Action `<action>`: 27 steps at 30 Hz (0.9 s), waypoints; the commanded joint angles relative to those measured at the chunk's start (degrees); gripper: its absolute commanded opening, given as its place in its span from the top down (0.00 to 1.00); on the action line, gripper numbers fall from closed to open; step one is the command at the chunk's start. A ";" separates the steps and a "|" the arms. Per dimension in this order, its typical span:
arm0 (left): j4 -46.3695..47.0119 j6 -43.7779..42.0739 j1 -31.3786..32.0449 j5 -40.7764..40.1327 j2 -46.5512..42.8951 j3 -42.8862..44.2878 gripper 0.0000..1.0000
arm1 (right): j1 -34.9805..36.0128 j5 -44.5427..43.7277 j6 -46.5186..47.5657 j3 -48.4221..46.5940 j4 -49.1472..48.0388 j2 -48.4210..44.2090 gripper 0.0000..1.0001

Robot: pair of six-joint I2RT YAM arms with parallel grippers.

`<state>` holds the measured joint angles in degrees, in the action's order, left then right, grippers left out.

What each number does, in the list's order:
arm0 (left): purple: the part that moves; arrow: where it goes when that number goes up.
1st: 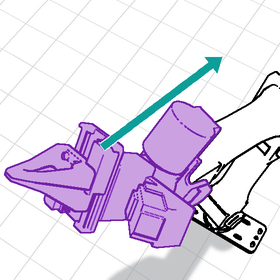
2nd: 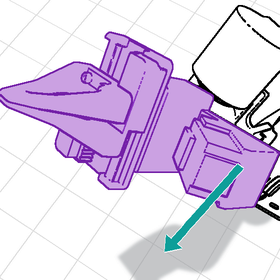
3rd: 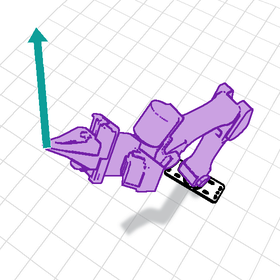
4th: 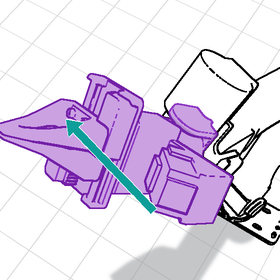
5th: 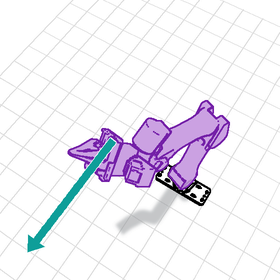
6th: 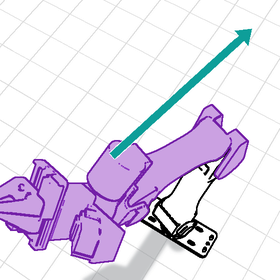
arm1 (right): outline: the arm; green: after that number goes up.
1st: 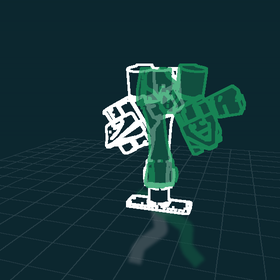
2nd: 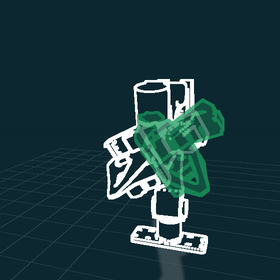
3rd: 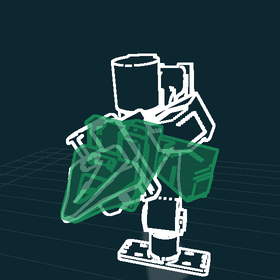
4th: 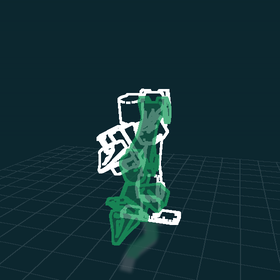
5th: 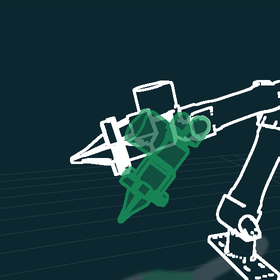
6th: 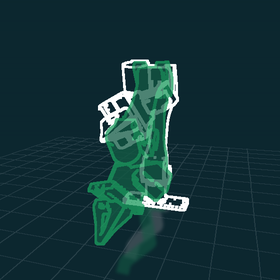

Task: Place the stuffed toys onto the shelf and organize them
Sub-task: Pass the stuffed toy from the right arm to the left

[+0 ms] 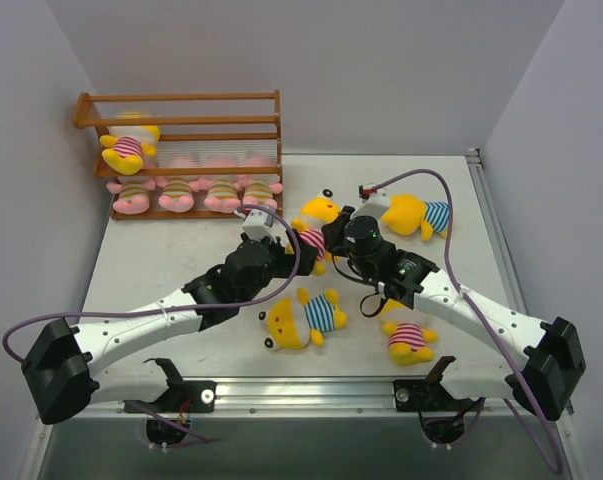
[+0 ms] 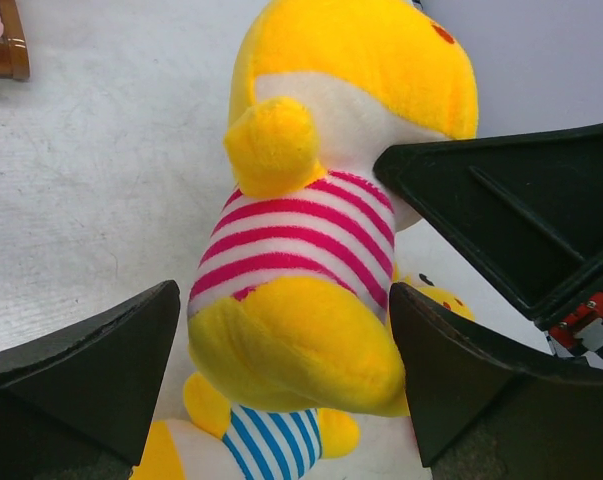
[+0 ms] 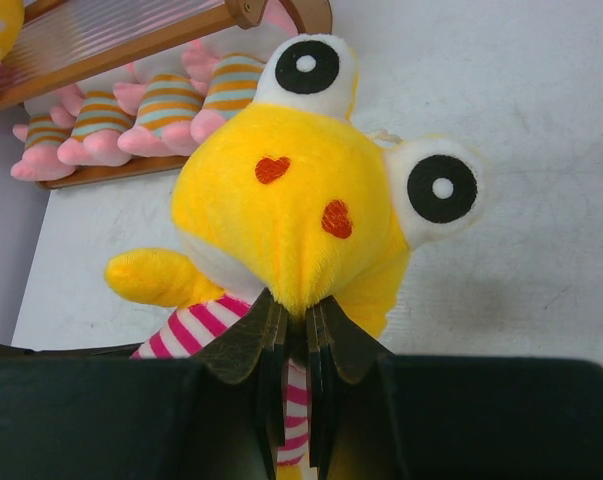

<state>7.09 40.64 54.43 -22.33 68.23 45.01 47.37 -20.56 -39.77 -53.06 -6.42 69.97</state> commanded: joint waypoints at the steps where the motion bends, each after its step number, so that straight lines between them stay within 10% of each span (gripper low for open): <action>1: 1.43 2.24 0.23 -1.05 -0.20 -0.10 0.07 | 0.53 -0.89 -1.19 0.32 -3.60 -2.56 1.00; 9: 2.93 2.34 0.15 -1.93 -1.96 -1.68 0.66 | 0.53 0.34 -1.01 1.03 -5.18 -2.04 0.98; 13: 2.84 2.60 -0.12 -2.90 -3.45 -3.17 0.97 | 0.53 1.39 -0.75 1.64 -5.80 -2.30 0.77; 18: 3.54 3.56 -3.36 -0.01 -7.05 -6.60 0.98 | 0.35 1.57 1.10 0.50 -4.32 -3.97 0.27; 27: 1.00 6.73 -16.18 8.52 -15.66 -11.17 0.98 | 0.35 0.52 5.48 -2.49 0.26 -10.12 0.01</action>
<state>6.92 45.69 42.04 -17.85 55.81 34.15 47.72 -18.22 -37.10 -52.23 -6.90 62.72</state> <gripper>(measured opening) 0.125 0.992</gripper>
